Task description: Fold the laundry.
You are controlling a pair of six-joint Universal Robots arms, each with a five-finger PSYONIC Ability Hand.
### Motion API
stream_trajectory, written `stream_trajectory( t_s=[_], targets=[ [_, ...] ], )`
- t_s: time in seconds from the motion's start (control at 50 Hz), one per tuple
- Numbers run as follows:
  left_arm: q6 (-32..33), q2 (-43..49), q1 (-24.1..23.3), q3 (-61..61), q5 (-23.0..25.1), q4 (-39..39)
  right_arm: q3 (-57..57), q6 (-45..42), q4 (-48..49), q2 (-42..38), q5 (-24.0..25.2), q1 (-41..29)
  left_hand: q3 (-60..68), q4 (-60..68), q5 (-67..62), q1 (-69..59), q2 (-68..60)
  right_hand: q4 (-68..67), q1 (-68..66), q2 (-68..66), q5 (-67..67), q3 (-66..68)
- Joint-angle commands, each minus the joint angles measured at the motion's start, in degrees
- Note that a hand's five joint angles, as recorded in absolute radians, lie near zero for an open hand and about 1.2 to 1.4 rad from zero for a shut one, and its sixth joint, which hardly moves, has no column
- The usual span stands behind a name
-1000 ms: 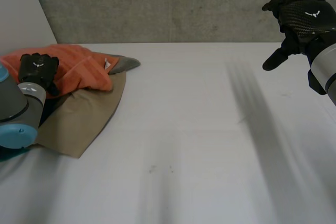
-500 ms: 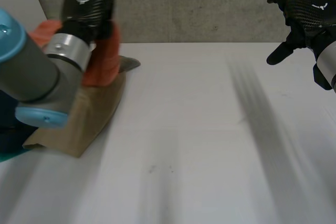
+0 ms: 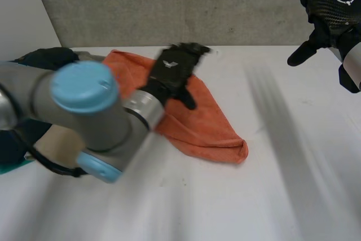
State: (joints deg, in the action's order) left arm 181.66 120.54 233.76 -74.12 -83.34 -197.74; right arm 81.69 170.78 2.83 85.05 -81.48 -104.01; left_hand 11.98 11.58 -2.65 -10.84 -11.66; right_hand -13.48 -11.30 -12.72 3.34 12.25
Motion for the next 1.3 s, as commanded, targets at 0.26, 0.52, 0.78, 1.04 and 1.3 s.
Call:
stream_trajectory(
  t_s=[0.26,0.52,0.78,1.04,1.3],
  targets=[
    [27.2,0.5,20.2,-1.8,0.3,1.1,0.1,-8.7,-17.9,-11.0,5.9,-5.1,1.8,2.2,-1.1,-2.9,-2.1,3.5,1.3,2.7,-3.3,-2.3],
    [33.1,16.2,24.3,14.0,15.0,5.4,2.0,-6.5,-7.1,-19.8,-4.5,-14.4,9.5,9.9,-8.8,-10.6,-9.8,3.5,1.3,2.7,-3.3,-2.3],
    [34.6,21.2,24.8,18.0,18.7,9.8,1.7,-7.2,-2.6,-26.0,-9.7,-18.5,15.9,16.3,-15.2,-17.0,-16.2,3.5,1.3,2.7,-3.3,-2.3],
    [36.0,23.1,24.9,18.0,16.4,10.2,-0.1,-7.7,-1.1,-30.5,-10.5,-18.4,50.0,50.4,-49.3,-51.2,-50.3,-12.4,-14.6,-13.1,12.5,13.6],
    [43.1,24.0,23.8,17.8,13.5,8.9,-0.2,-9.7,0.9,-29.4,-10.4,-17.5,68.0,68.4,-67.4,-69.2,-68.3,-66.5,-68.7,-67.3,66.7,67.7]
  ],
)
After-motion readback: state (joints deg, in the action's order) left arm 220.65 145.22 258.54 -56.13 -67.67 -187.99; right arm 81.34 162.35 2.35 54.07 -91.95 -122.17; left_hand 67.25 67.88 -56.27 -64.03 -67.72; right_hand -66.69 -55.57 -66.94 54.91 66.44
